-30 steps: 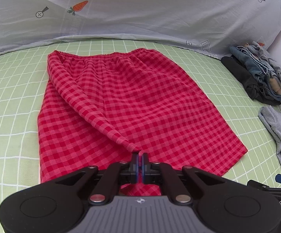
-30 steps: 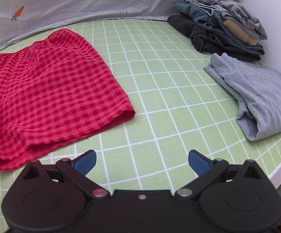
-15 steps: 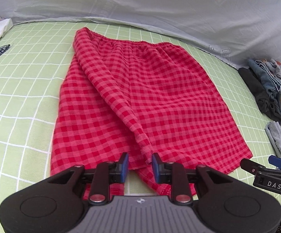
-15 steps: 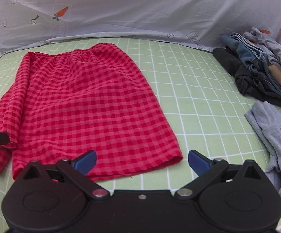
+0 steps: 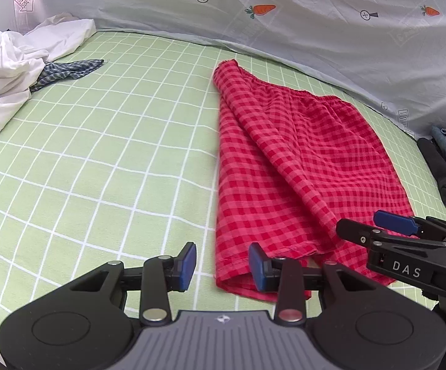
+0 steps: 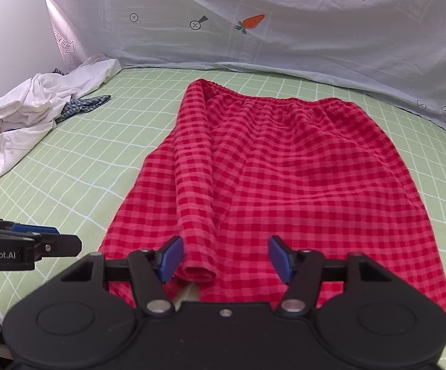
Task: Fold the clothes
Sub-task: 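Grasp the leg edge with the right tool and fold it over toward the left tool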
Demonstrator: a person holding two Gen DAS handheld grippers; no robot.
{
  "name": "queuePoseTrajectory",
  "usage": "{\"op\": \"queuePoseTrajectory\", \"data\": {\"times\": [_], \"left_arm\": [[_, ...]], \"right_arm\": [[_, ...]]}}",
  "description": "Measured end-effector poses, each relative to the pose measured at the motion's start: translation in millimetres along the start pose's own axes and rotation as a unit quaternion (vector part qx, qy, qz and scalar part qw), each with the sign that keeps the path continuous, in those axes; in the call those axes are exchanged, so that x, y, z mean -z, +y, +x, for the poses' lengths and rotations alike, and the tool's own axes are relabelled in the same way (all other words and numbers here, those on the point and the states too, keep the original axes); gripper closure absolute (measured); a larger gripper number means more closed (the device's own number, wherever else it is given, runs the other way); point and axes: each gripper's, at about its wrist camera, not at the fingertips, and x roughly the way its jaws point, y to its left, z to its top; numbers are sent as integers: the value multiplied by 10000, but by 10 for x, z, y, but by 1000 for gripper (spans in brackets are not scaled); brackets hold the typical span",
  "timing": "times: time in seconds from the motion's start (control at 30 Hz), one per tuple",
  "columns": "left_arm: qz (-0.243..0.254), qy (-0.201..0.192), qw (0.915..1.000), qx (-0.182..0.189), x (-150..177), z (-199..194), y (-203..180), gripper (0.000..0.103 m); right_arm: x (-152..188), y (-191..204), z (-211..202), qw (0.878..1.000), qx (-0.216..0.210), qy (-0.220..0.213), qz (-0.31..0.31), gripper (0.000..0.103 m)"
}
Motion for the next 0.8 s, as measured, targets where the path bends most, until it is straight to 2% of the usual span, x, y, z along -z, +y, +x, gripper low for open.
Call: {"op": "queuePoseTrajectory", "data": {"times": [0.17, 0.23, 0.27, 0.3, 0.5, 0.6, 0.8], "left_arm": [[10, -4, 10000, -51, -34, -33, 154, 63], [2, -2, 10000, -47, -48, -28, 176, 63], [-7, -1, 10000, -45, -60, -19, 179, 63], [-9, -4, 10000, -42, -71, -13, 171, 63], [82, -53, 9999, 64, -113, 63, -100, 63], [199, -34, 9998, 86, -80, 116, -320, 63], [443, -58, 9990, 62, 72, 151, -777, 60]], "right_arm": [[-15, 156, 108, 9999, 14, 103, -55, 47], [-14, 152, 184, 9997, 40, 213, -79, 69], [-16, 126, 212, 9997, 12, 263, -23, 94], [-18, 98, 238, 9995, -17, 311, 39, 98], [-155, -195, -166, 9966, 25, -610, 548, 99], [-196, -504, -343, 9906, 5, -847, 1075, 100], [-142, -1130, -657, 9775, 214, -1221, 1707, 100]]}}
